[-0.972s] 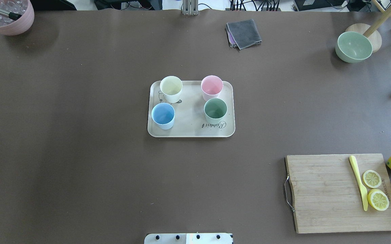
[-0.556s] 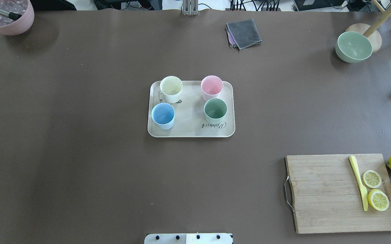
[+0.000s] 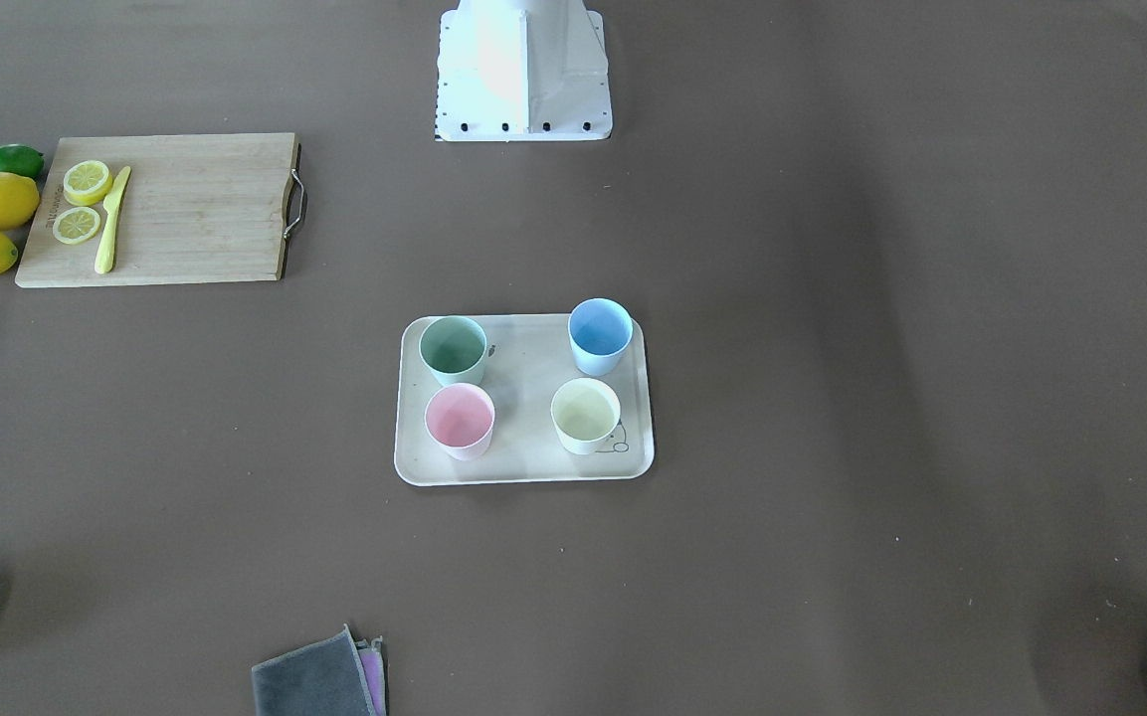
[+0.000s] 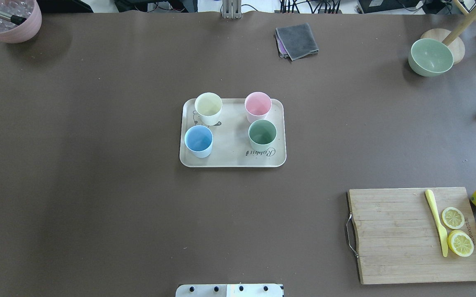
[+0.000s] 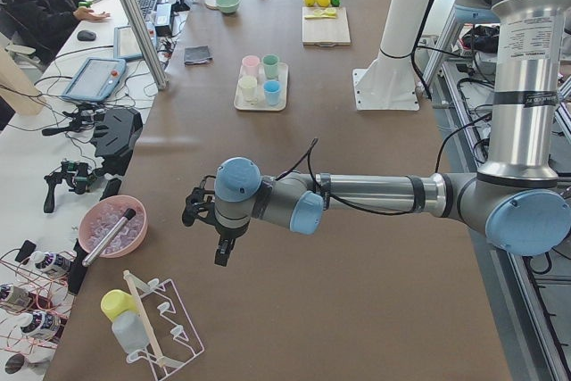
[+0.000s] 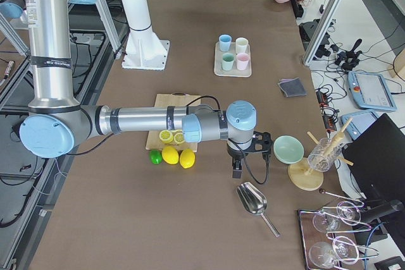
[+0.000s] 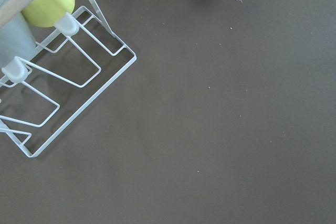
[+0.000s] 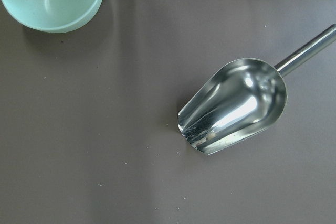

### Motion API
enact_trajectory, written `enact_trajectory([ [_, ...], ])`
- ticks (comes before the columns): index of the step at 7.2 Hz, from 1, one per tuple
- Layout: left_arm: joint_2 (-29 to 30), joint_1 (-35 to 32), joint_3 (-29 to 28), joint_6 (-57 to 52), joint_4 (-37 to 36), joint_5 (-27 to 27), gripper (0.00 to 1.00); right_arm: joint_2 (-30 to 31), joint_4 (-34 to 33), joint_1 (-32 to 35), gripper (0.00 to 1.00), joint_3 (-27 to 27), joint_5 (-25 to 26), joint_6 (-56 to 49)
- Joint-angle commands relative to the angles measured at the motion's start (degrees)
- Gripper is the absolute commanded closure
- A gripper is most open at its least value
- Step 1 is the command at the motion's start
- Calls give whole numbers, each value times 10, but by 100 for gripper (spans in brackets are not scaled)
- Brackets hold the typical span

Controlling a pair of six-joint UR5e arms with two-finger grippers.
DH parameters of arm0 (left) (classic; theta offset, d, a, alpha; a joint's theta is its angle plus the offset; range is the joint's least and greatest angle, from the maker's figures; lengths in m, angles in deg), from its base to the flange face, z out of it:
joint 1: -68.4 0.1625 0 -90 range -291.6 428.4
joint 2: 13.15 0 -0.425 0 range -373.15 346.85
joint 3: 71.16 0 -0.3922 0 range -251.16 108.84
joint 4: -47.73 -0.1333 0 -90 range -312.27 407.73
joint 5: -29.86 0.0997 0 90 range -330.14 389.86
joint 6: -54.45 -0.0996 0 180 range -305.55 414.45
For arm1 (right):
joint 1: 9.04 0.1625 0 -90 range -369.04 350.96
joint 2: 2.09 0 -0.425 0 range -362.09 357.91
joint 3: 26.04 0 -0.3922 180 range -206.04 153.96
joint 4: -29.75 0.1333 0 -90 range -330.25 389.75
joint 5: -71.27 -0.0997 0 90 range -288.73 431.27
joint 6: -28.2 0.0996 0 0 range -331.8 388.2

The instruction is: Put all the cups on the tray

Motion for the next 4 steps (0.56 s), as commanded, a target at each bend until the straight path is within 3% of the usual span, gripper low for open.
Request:
enact_trajectory([
  [1,1,0,-1,0,0,0,2,-1,0,0,0,0,1,0],
  [4,6,0,-2,0,-1,13,2,0,0,0,0,0,-2,1],
])
